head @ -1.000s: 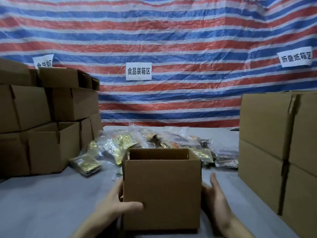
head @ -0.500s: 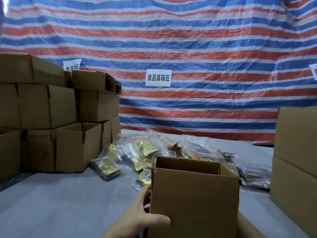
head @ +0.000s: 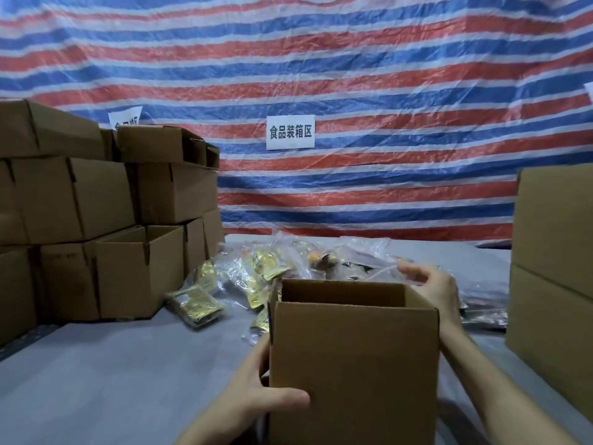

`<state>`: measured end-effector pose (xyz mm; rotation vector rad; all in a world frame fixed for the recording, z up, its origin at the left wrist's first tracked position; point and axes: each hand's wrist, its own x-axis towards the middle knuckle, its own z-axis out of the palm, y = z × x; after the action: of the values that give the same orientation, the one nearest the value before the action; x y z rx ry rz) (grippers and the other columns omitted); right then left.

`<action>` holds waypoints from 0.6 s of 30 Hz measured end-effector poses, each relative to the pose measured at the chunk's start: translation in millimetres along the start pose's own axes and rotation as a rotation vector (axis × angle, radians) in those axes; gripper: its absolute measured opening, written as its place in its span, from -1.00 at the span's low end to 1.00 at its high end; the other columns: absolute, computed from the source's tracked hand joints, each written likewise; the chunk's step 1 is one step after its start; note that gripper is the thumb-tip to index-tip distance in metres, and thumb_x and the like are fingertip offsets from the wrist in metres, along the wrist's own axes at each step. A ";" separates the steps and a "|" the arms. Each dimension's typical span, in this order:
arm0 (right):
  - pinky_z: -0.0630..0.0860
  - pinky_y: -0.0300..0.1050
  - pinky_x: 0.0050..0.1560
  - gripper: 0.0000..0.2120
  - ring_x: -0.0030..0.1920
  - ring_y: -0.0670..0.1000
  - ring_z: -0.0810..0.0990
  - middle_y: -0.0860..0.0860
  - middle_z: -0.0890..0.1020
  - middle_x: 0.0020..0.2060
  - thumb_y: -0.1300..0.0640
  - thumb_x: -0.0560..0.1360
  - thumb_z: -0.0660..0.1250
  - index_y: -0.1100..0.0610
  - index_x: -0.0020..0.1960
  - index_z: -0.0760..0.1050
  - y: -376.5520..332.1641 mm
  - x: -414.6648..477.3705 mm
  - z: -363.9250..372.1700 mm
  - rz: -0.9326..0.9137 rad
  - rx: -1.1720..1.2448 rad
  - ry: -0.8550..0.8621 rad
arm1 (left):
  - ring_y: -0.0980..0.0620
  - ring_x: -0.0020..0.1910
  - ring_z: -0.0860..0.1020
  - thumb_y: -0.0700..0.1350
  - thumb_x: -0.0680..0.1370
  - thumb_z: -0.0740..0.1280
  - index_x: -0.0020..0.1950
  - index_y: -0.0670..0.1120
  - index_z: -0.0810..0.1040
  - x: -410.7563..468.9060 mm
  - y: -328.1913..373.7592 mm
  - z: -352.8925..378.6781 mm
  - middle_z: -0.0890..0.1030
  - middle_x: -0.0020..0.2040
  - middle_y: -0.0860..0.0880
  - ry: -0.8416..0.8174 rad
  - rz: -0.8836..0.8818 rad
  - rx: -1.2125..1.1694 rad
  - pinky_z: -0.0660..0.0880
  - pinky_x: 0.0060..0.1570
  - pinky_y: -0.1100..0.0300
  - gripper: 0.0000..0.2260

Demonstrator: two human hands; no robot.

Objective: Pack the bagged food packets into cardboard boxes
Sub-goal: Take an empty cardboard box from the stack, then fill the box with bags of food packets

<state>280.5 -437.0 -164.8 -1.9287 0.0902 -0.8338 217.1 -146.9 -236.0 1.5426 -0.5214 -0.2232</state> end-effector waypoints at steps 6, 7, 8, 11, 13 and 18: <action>0.65 -0.04 -0.10 -0.92 -0.17 -0.10 0.64 -0.03 0.68 -0.23 0.23 0.47 0.52 0.07 -0.12 0.67 -20.8 15.0 -18.4 -0.166 -0.027 0.130 | -0.11 0.33 0.58 0.02 0.31 0.68 0.45 0.15 0.39 2.9 -7.0 -3.1 0.61 0.33 -0.06 -0.022 0.013 0.022 0.58 0.21 0.06 -0.22; 0.61 -0.12 -0.15 -0.90 -0.18 -0.13 0.63 -0.06 0.66 -0.24 0.22 0.47 0.52 0.05 -0.14 0.64 -24.3 16.2 -19.5 -0.189 -0.007 0.148 | -0.10 0.32 0.58 0.04 0.29 0.69 0.46 0.11 0.37 2.1 -5.0 -1.6 0.62 0.32 -0.05 -0.015 -0.002 0.022 0.59 0.20 0.07 -0.18; 0.57 -0.20 -0.19 -0.88 -0.17 -0.15 0.62 -0.09 0.65 -0.24 0.22 0.48 0.51 0.04 -0.14 0.62 -27.7 16.9 -20.5 -0.212 0.021 0.172 | -0.08 0.31 0.59 0.06 0.26 0.70 0.47 0.09 0.35 1.4 -3.2 -0.6 0.62 0.31 -0.03 -0.007 -0.006 0.018 0.59 0.18 0.10 -0.14; 0.52 -0.28 -0.20 -0.89 -0.15 -0.16 0.60 -0.11 0.61 -0.21 0.17 0.50 0.50 0.06 -0.07 0.57 -39.4 16.2 -22.4 -0.256 0.100 0.255 | -0.04 0.30 0.60 0.08 0.22 0.71 0.47 0.09 0.33 -0.1 -0.9 1.0 0.63 0.30 0.00 -0.011 -0.017 0.018 0.60 0.15 0.13 -0.09; 0.55 -0.25 -0.16 -0.75 -0.13 -0.15 0.60 -0.07 0.60 -0.15 0.18 0.47 0.53 0.09 0.05 0.49 -47.7 16.1 -26.1 -0.269 0.157 0.311 | -0.06 0.30 0.60 0.03 0.25 0.70 0.48 0.05 0.32 -1.6 0.7 1.6 0.63 0.31 -0.03 -0.022 -0.024 0.024 0.59 0.16 0.13 -0.11; 0.61 -0.16 -0.10 -0.70 -0.05 -0.11 0.63 -0.01 0.65 -0.01 0.19 0.54 0.45 0.03 0.25 0.55 -64.4 15.6 -38.2 -0.327 0.204 0.267 | -0.10 0.32 0.59 -0.08 0.33 0.63 0.49 0.01 0.33 -3.9 3.7 5.4 0.62 0.32 -0.08 -0.062 -0.012 0.004 0.58 0.19 0.12 -0.20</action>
<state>251.8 -440.0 -93.9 -1.6537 -0.1491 -1.2667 210.6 -149.7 -233.4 1.5473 -0.5620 -0.2797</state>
